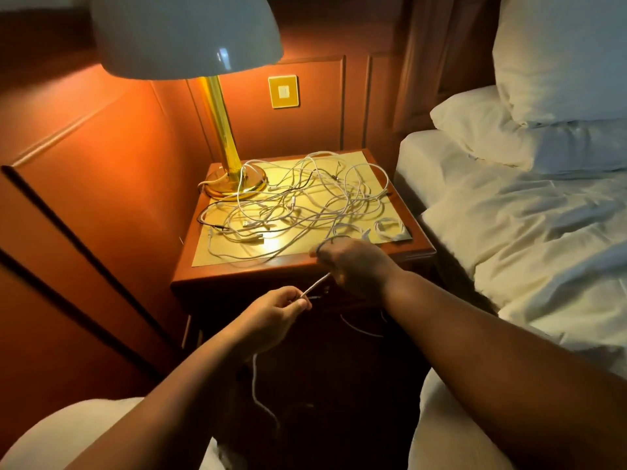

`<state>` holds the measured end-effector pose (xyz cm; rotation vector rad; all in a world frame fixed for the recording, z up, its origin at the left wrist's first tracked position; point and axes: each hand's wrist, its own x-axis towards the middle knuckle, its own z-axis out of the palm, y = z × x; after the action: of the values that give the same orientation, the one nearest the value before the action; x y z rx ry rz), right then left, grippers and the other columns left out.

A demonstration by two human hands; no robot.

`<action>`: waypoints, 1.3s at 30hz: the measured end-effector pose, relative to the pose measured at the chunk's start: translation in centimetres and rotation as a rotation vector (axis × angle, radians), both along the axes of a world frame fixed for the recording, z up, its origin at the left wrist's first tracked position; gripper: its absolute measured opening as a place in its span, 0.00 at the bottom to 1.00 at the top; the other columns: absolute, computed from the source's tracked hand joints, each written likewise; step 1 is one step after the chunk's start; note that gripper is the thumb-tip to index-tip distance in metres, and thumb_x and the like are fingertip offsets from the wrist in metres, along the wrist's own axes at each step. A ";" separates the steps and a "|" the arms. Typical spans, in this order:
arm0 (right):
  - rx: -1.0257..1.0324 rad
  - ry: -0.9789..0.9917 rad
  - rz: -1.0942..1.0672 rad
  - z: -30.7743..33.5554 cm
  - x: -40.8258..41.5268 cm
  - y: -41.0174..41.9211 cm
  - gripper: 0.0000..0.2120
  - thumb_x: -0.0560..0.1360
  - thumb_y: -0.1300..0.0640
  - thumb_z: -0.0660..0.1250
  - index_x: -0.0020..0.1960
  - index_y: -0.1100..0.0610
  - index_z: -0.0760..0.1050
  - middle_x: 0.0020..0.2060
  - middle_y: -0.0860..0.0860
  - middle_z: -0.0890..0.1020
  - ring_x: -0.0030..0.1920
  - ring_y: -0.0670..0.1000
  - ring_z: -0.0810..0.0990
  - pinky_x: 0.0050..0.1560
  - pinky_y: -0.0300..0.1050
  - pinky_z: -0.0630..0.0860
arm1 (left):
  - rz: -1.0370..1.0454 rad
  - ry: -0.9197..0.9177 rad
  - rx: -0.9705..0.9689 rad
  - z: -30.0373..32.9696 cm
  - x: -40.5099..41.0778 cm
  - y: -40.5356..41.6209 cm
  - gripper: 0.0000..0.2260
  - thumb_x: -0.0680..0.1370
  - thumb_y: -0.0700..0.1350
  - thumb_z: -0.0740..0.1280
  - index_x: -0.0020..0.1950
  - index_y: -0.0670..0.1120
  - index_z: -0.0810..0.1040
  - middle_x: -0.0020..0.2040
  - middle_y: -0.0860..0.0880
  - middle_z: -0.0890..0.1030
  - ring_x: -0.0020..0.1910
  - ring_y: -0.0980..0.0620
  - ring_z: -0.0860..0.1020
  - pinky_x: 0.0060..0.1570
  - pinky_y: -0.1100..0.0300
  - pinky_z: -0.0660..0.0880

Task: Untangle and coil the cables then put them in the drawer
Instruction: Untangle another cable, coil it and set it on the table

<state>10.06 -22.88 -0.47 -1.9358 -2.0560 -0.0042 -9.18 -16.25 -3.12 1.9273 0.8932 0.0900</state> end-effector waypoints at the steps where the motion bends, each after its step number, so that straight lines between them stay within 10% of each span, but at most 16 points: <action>1: -0.071 0.021 -0.076 -1.0 -0.1 -0.2 0.09 0.80 0.60 0.62 0.58 0.54 0.77 0.55 0.54 0.81 0.55 0.55 0.80 0.50 0.49 0.77 | -0.005 0.023 0.142 -0.7 -0.2 0.5 0.07 0.82 0.49 0.64 0.49 0.51 0.80 0.34 0.54 0.75 0.26 0.61 0.68 0.28 0.65 0.64; 7: -0.445 0.666 -0.226 -4.1 -0.5 0.3 0.20 0.84 0.51 0.52 0.40 0.56 0.76 0.34 0.49 0.74 0.37 0.49 0.74 0.43 0.45 0.69 | 0.009 -0.133 0.455 -1.2 0.7 3.2 0.04 0.78 0.47 0.71 0.43 0.53 0.82 0.34 0.55 0.79 0.35 0.64 0.74 0.34 0.69 0.68; 13: -0.717 1.713 -0.044 -3.7 0.0 1.6 0.28 0.84 0.46 0.47 0.52 0.63 0.80 0.26 0.49 0.59 0.28 0.50 0.51 0.33 0.46 0.50 | 0.242 -0.283 0.151 -2.0 1.6 4.2 0.06 0.78 0.49 0.69 0.46 0.49 0.82 0.35 0.51 0.80 0.32 0.57 0.75 0.36 0.60 0.71; 17: -0.776 2.071 0.240 -3.8 -0.4 2.2 0.20 0.83 0.50 0.50 0.55 0.62 0.74 0.22 0.46 0.63 0.24 0.46 0.54 0.28 0.40 0.57 | 0.422 -0.436 -0.306 -1.9 2.6 3.0 0.09 0.74 0.49 0.72 0.48 0.44 0.84 0.33 0.49 0.77 0.28 0.54 0.71 0.31 0.61 0.66; 23: -0.754 2.288 0.298 -3.8 -1.7 2.0 0.22 0.81 0.51 0.55 0.68 0.65 0.72 0.24 0.49 0.72 0.23 0.44 0.67 0.32 0.39 0.74 | 0.480 -0.430 -0.435 -2.3 3.2 2.0 0.09 0.80 0.44 0.65 0.45 0.48 0.85 0.34 0.48 0.75 0.28 0.54 0.70 0.32 0.61 0.64; 28: -0.597 2.228 0.185 -3.1 -1.8 1.6 0.22 0.82 0.49 0.53 0.71 0.57 0.70 0.63 0.56 0.80 0.54 0.54 0.84 0.47 0.44 0.82 | 0.396 -0.413 -0.573 -2.0 3.3 0.3 0.07 0.80 0.42 0.63 0.48 0.46 0.80 0.35 0.48 0.77 0.31 0.53 0.75 0.35 0.59 0.70; 33: -0.205 1.961 0.080 -2.7 -0.9 2.0 0.21 0.82 0.49 0.53 0.73 0.53 0.67 0.68 0.49 0.77 0.67 0.54 0.76 0.66 0.52 0.74 | 0.256 -0.314 -0.501 -2.0 3.3 -0.1 0.09 0.84 0.44 0.60 0.57 0.47 0.79 0.33 0.47 0.77 0.31 0.52 0.76 0.39 0.58 0.75; 39: -0.040 0.855 0.066 -2.9 0.2 1.6 0.21 0.83 0.58 0.59 0.75 0.52 0.65 0.72 0.46 0.72 0.71 0.44 0.70 0.69 0.39 0.69 | 0.081 -0.142 -0.347 -2.0 3.1 0.0 0.08 0.83 0.43 0.62 0.57 0.54 0.78 0.33 0.49 0.74 0.32 0.53 0.73 0.32 0.63 0.72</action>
<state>10.30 -21.30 -3.39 -1.4877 -1.5224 0.7445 -6.06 -16.25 -5.15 1.5444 0.8316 0.1103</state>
